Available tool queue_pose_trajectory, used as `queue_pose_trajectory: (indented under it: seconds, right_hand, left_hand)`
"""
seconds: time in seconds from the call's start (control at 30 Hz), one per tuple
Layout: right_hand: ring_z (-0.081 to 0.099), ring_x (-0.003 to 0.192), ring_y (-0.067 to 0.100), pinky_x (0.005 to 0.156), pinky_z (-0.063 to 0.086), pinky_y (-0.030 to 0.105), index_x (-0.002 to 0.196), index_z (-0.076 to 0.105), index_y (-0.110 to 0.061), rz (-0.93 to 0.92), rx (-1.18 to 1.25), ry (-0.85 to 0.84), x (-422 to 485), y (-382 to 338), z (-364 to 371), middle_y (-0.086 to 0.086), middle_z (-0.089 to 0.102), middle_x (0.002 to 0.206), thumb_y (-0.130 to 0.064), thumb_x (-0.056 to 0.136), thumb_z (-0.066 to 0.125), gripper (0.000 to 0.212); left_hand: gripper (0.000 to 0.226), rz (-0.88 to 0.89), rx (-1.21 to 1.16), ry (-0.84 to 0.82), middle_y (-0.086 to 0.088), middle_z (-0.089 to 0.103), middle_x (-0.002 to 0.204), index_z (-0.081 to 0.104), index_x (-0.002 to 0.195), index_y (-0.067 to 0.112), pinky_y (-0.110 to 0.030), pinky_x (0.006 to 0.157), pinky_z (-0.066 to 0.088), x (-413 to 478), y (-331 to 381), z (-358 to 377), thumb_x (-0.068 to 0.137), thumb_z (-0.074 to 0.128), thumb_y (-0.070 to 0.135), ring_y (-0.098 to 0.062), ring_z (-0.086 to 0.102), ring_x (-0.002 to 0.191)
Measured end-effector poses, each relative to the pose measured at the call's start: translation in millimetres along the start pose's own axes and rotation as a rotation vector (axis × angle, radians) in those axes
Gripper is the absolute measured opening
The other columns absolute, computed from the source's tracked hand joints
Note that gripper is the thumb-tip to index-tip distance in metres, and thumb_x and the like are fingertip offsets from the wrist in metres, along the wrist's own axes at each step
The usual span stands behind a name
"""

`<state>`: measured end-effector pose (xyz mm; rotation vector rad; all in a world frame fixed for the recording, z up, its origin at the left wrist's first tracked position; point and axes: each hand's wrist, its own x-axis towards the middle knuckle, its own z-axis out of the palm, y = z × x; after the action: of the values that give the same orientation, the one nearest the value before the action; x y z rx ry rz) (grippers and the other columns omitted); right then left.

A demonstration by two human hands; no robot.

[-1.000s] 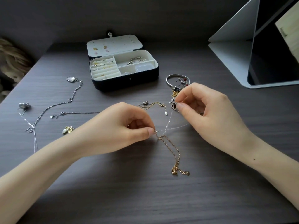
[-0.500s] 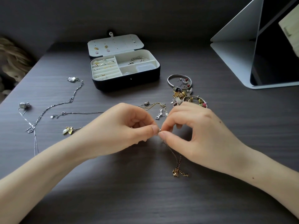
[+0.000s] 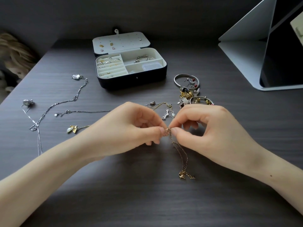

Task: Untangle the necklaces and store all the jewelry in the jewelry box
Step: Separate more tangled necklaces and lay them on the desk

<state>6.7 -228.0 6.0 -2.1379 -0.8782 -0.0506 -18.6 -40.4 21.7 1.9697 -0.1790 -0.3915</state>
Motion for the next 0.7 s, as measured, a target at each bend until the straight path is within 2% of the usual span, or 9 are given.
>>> queue_pose_trajectory:
  seconds: [0.13, 0.23, 0.43, 0.5, 0.57, 0.7]
  right_hand:
    - [0.050, 0.068, 0.006, 0.067, 0.036, 0.009, 0.075, 0.069, -0.018, -0.076, -0.083, 0.034, -0.2, 0.2, 3.5, -0.012, 0.058, 0.070, -0.015, 0.076, 0.063, 0.008]
    - [0.051, 0.071, 0.011, 0.069, 0.038, 0.014, 0.075, 0.068, -0.014, -0.139, -0.150, 0.064, -0.8, 0.8, 5.5, -0.008, 0.058, 0.073, -0.019, 0.078, 0.058, 0.011]
    - [0.047, 0.070, 0.013, 0.068, 0.039, 0.023, 0.070, 0.064, -0.010, -0.189, -0.221, 0.141, -0.4, 1.2, 6.2, -0.004, 0.055, 0.071, -0.011, 0.076, 0.062, 0.007]
    - [0.046, 0.070, 0.014, 0.068, 0.039, 0.023, 0.070, 0.063, -0.010, -0.194, -0.226, 0.141, -0.3, 1.3, 6.5, -0.004, 0.055, 0.071, -0.013, 0.076, 0.061, 0.007]
    - [0.046, 0.070, 0.013, 0.069, 0.039, 0.022, 0.070, 0.063, -0.009, -0.191, -0.229, 0.141, -0.2, 1.7, 7.0, -0.003, 0.055, 0.071, -0.011, 0.075, 0.062, 0.006]
    - [0.045, 0.070, 0.013, 0.069, 0.038, 0.021, 0.071, 0.062, -0.011, -0.175, -0.226, 0.132, -0.6, 1.3, 6.2, -0.004, 0.055, 0.071, -0.018, 0.077, 0.057, 0.011]
  left_hand:
    - [0.011, -0.024, -0.033, 0.017, 0.002, 0.064, 0.056, 0.072, 0.070, 0.013, -0.007, 0.045, 0.035, -0.4, 2.7, 0.4, 0.079, 0.068, 0.019, -0.007, 0.055, 0.053]
    - [0.010, -0.021, -0.040, 0.015, 0.001, 0.065, 0.056, 0.072, 0.069, 0.014, -0.006, 0.045, 0.035, -1.0, 2.6, 0.4, 0.077, 0.068, 0.018, -0.006, 0.056, 0.053]
    - [0.010, -0.031, -0.064, -0.016, 0.002, 0.066, 0.059, 0.073, 0.072, 0.012, -0.010, 0.050, 0.041, -0.9, 1.5, 0.0, 0.080, 0.074, 0.019, -0.007, 0.055, 0.055]
    - [0.010, -0.025, -0.058, -0.021, 0.001, 0.066, 0.060, 0.073, 0.074, 0.011, -0.013, 0.054, 0.044, -0.9, 1.5, 0.1, 0.079, 0.075, 0.020, -0.008, 0.057, 0.056]
    - [0.008, -0.034, -0.064, -0.008, 0.001, 0.065, 0.058, 0.072, 0.072, 0.012, -0.010, 0.050, 0.041, -1.4, 2.8, -0.1, 0.079, 0.072, 0.013, -0.007, 0.056, 0.055]
    - [0.010, -0.055, -0.055, 0.010, 0.000, 0.066, 0.057, 0.072, 0.068, 0.016, -0.008, 0.045, 0.035, -2.3, 5.6, 0.2, 0.077, 0.070, 0.014, -0.005, 0.053, 0.052]
